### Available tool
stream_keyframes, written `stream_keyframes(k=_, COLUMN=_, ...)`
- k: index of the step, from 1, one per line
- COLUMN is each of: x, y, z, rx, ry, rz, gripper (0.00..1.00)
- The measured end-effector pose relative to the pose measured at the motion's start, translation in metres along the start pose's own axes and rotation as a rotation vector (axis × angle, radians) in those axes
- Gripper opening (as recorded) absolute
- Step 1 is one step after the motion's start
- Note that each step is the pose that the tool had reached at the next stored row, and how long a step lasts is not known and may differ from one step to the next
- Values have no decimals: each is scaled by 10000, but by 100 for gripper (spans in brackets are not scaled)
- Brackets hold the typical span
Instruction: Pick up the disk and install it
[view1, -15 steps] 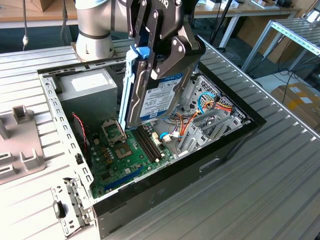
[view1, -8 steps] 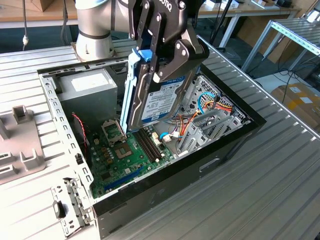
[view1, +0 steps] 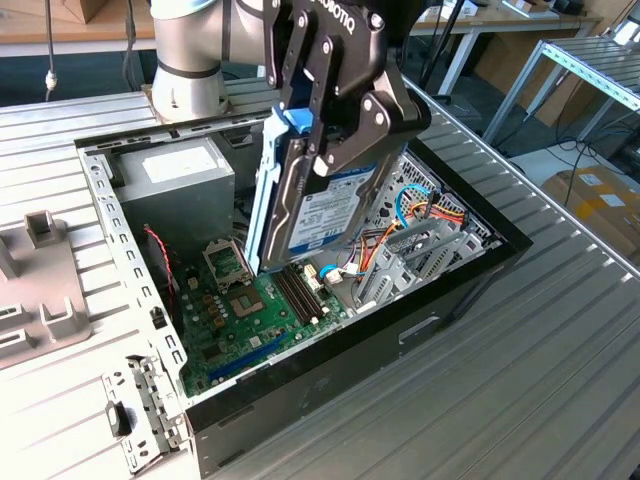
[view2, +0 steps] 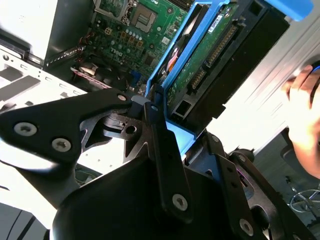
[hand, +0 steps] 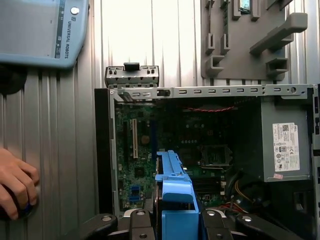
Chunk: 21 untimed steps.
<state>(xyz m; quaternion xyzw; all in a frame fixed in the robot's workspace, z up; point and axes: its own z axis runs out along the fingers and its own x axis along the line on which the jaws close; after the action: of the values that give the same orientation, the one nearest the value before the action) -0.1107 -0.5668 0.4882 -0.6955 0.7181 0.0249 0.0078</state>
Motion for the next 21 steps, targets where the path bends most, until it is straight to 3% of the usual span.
stream_keyframes(k=21, x=187, y=-8, z=10, rx=0, ry=0, rz=1, gripper=37)
